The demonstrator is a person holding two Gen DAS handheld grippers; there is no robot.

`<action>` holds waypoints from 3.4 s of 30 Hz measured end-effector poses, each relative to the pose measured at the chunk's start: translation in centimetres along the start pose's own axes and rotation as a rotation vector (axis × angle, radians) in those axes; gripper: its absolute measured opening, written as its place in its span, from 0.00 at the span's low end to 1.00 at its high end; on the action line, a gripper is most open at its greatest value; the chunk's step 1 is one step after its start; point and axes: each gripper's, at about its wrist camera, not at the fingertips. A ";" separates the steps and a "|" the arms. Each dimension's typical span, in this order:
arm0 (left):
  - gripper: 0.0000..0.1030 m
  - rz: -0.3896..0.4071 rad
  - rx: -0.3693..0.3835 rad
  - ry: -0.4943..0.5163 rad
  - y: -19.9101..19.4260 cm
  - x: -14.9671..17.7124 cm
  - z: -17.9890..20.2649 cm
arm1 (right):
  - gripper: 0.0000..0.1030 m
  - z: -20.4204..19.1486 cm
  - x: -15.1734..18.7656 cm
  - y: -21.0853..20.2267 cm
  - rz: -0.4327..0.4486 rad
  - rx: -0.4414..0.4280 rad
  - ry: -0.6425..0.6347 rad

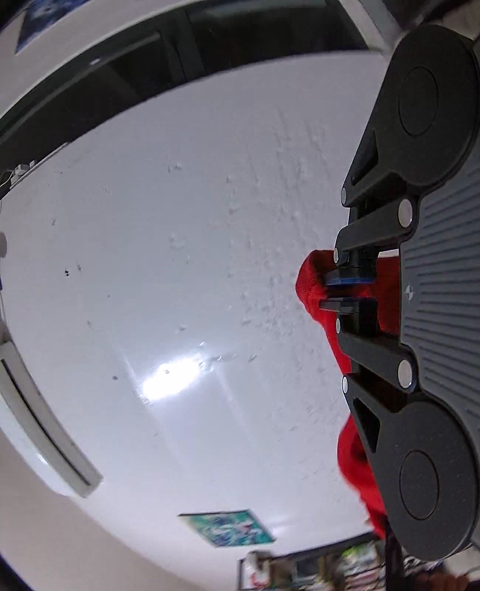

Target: Fold clothes

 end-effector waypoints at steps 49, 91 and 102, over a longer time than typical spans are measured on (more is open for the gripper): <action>0.28 -0.837 -0.089 -0.223 10.0 42.0 -4.9 | 0.45 5.0 37.7 -4.8 -0.937 0.227 0.558; 0.45 -0.800 -0.139 -0.381 6.3 38.8 -8.3 | 0.56 12.9 42.7 -8.5 -0.475 0.385 0.855; 0.43 -0.910 -0.062 -0.426 8.7 41.6 -6.8 | 0.56 13.5 42.4 -9.5 -0.472 0.342 0.921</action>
Point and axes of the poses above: each gripper's, at about its wrist camera, not at the fingertips, and y roughly the way its jaws point, z to its right, x to its underside, and after that the axes turned 14 degrees about -x, right-handed
